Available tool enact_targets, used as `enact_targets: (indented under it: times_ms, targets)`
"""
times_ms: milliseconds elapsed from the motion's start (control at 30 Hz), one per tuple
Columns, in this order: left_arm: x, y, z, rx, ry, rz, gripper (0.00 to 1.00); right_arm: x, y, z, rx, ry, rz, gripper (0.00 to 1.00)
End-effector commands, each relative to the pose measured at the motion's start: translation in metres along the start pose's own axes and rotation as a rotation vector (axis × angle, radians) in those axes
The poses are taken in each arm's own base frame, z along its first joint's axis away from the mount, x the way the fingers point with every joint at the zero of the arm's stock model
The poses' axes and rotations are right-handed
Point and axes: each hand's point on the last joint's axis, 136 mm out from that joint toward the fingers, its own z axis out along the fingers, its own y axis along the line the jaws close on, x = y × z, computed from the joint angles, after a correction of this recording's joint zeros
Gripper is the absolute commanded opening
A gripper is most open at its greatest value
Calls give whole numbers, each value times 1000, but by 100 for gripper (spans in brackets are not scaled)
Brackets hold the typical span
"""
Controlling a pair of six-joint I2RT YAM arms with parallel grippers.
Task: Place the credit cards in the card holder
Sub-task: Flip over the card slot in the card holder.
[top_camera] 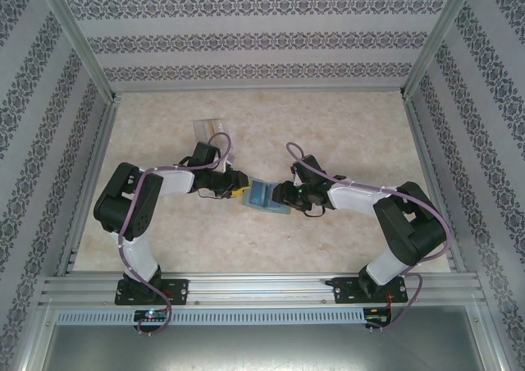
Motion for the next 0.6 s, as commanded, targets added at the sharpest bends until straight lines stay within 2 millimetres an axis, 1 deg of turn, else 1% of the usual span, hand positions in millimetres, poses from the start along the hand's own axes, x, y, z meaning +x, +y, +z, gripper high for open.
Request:
enact_targets:
  times_ms: [0,167,400,567]
  targets:
    - [6,2,3,-11,21,14,33,-6,15,-7,-26,-22,-39,53]
    - [7,4,4,-13,22,12,33,-8,21,-10,-41,-25,-50,53]
    - [6,3,5,-7,21,10,33,-8,28,-5,-67,-12,-52,53]
    - [7,3,5,-9,21,8,34,-11,39,-4,-114,-16,-45,53]
